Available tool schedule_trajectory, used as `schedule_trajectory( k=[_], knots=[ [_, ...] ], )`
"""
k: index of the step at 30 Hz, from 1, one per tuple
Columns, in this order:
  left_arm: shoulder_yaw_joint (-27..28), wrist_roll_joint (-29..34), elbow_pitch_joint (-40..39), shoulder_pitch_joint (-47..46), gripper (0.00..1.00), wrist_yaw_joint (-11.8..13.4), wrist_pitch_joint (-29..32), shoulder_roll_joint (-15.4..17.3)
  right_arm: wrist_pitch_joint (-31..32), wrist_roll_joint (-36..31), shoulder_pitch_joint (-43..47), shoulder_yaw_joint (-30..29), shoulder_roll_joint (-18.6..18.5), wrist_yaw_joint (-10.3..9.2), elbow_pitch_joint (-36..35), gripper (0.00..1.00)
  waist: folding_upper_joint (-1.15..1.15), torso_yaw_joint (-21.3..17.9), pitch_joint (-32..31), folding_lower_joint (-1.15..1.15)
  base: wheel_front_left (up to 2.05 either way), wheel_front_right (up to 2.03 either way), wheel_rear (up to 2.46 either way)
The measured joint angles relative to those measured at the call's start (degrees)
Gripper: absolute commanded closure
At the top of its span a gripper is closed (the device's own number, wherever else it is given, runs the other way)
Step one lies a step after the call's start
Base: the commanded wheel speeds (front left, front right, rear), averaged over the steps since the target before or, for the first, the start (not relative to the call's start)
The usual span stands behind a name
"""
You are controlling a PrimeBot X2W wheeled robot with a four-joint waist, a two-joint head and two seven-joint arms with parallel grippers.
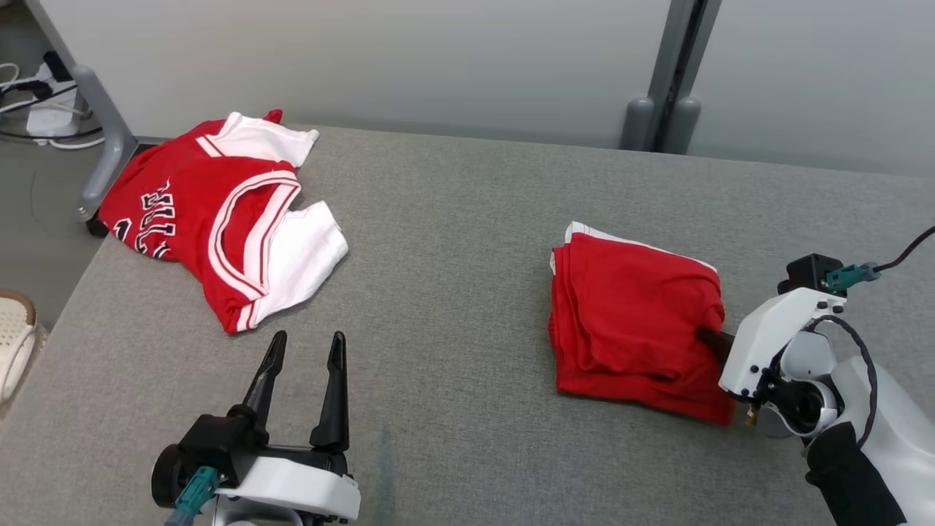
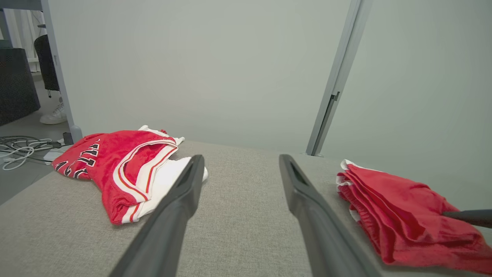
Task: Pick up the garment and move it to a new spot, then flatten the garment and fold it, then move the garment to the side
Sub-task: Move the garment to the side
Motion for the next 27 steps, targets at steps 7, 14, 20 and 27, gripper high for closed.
schedule_trajectory(
  k=[7, 14, 20, 27],
  knots=[
    [-0.7, 0.5, 0.9, 0.0, 0.00, -2.1, 0.0, 0.0, -1.1, 4.0, 2.5, 4.3, -1.7, 0.00, -4.1, 1.00, 0.00, -5.3, -1.0, 0.00, 0.00, 0.00, 0.00],
    [-2.5, 0.6, 1.9, -1.6, 0.00, -3.3, 0.0, 0.0, -3.1, 6.7, 3.4, 7.3, -4.3, -0.01, -5.7, 1.00, 0.00, -12.7, -1.1, 0.00, 0.00, 0.00, 0.00],
    [-3.7, 0.5, 2.4, -3.1, 0.00, -3.3, 0.0, 0.0, -4.3, 8.4, 3.4, 9.5, -5.6, -0.01, -6.5, 1.00, 0.00, -17.8, -0.8, 0.00, 0.00, 0.00, 0.00],
    [-4.6, 1.1, 2.8, -5.4, 0.00, -3.2, 0.0, 0.0, -7.1, 9.5, 1.6, 13.2, -9.6, -0.01, -9.1, 1.00, 0.00, -21.1, 2.5, 0.00, 0.00, 0.00, 0.00]
  ],
)
